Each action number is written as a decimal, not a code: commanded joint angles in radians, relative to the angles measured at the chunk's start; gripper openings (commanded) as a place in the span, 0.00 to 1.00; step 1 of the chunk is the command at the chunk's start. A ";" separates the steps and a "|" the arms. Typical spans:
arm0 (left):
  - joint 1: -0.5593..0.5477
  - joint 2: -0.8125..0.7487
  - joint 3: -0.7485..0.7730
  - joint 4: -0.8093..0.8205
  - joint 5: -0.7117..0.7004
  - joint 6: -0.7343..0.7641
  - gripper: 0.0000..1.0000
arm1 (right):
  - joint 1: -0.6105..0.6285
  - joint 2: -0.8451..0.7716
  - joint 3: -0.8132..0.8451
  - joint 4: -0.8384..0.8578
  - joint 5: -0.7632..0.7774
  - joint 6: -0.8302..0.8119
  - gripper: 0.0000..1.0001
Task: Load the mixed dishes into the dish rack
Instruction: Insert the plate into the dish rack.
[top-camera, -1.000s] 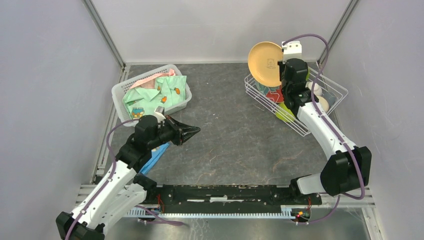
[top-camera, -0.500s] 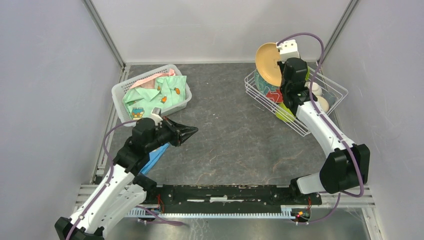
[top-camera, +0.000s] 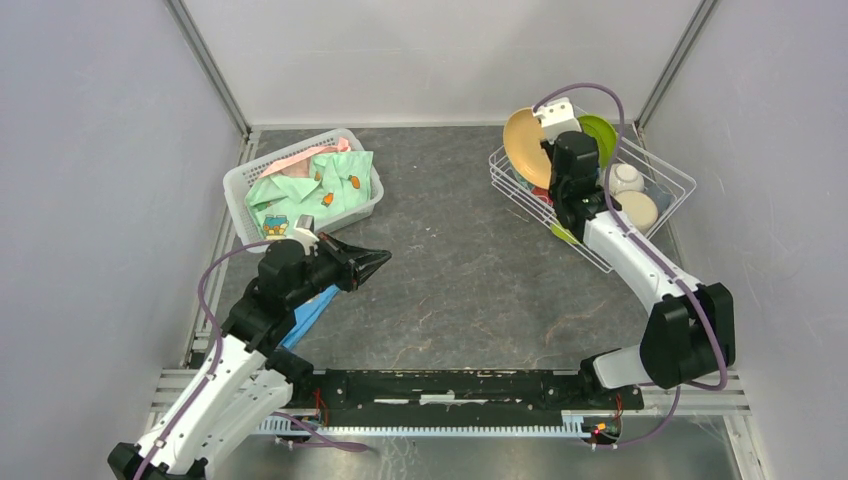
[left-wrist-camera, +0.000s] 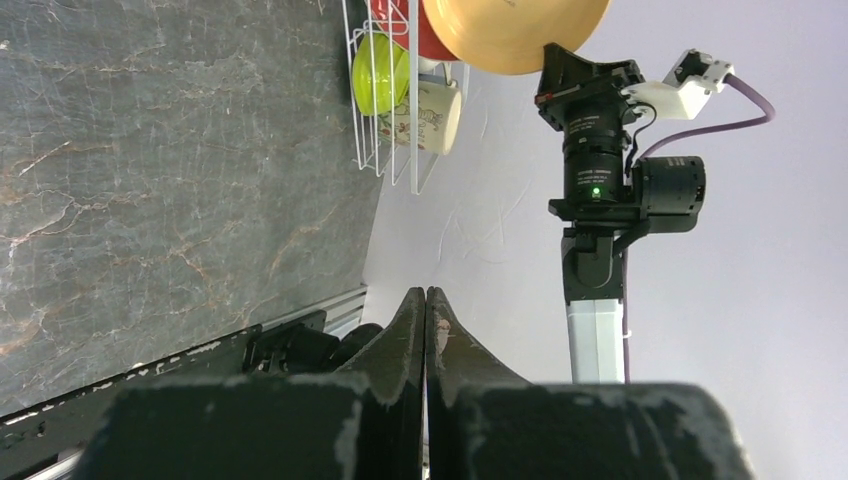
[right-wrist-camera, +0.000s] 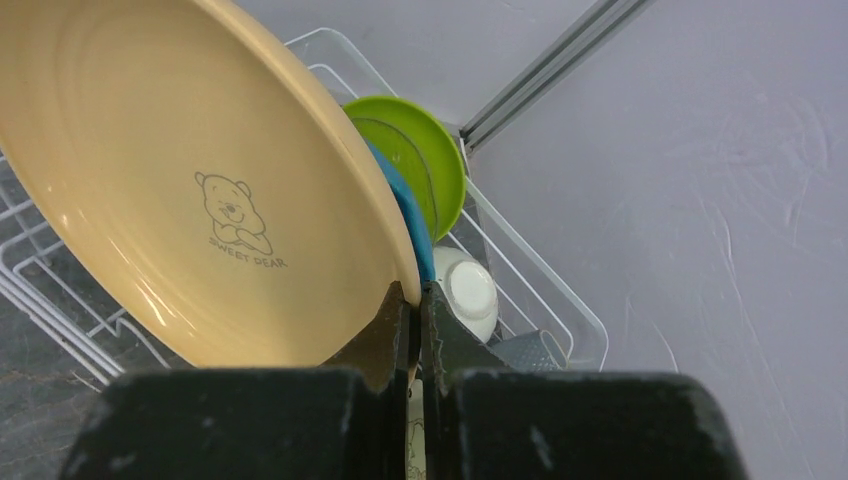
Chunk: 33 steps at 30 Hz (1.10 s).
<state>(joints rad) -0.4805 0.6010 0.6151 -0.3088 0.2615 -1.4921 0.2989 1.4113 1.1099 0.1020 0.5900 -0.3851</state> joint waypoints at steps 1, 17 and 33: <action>-0.006 -0.006 -0.002 -0.005 -0.020 -0.021 0.02 | 0.025 -0.027 -0.056 0.162 0.033 -0.074 0.00; -0.007 -0.014 -0.003 -0.015 -0.029 -0.021 0.02 | 0.022 -0.055 -0.187 0.288 0.006 -0.191 0.00; -0.007 0.002 -0.002 -0.018 -0.046 -0.021 0.02 | -0.008 0.028 -0.165 0.207 -0.094 -0.090 0.00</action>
<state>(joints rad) -0.4847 0.5999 0.6147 -0.3325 0.2340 -1.4921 0.2970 1.4189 0.9100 0.2928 0.5346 -0.5213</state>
